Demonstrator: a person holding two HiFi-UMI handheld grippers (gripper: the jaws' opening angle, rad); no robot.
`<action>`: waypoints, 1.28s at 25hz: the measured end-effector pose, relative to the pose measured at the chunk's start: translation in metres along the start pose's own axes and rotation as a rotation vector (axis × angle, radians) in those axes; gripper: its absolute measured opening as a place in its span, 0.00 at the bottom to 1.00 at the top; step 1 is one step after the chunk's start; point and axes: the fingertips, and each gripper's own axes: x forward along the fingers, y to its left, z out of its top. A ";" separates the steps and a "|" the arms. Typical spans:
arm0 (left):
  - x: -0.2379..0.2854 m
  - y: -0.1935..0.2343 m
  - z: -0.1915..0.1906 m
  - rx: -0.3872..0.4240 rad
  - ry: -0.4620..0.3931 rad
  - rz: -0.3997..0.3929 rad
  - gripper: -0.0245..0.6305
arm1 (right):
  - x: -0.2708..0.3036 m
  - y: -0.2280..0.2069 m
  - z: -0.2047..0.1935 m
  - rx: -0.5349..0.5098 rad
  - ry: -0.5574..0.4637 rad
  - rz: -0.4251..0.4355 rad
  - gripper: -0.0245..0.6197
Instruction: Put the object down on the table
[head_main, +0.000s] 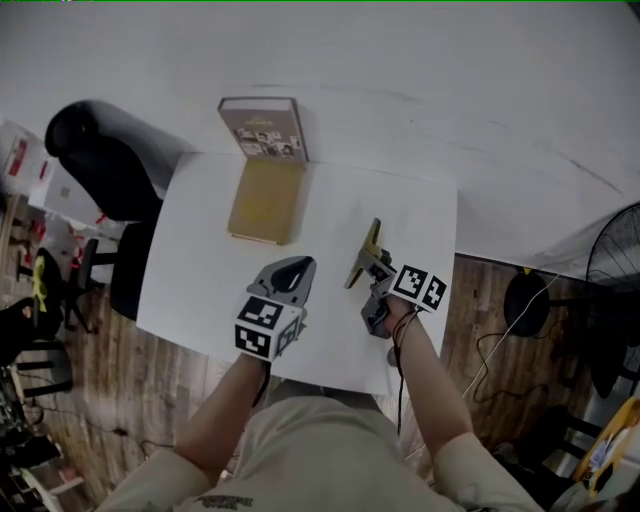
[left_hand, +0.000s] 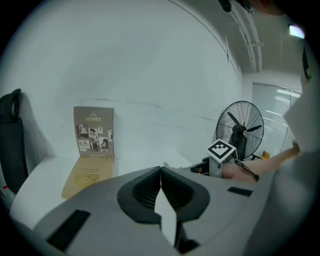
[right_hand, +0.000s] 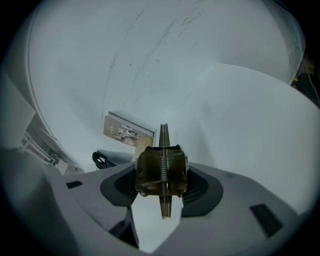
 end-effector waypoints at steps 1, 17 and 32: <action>0.004 0.000 -0.003 -0.005 0.011 -0.011 0.07 | 0.005 -0.003 -0.001 -0.005 0.006 -0.008 0.39; 0.052 0.048 -0.025 -0.035 0.083 -0.086 0.07 | 0.079 -0.020 0.003 -0.068 0.043 -0.121 0.39; 0.037 0.061 -0.031 -0.062 0.074 -0.110 0.07 | 0.064 -0.037 -0.006 -0.430 0.092 -0.402 0.51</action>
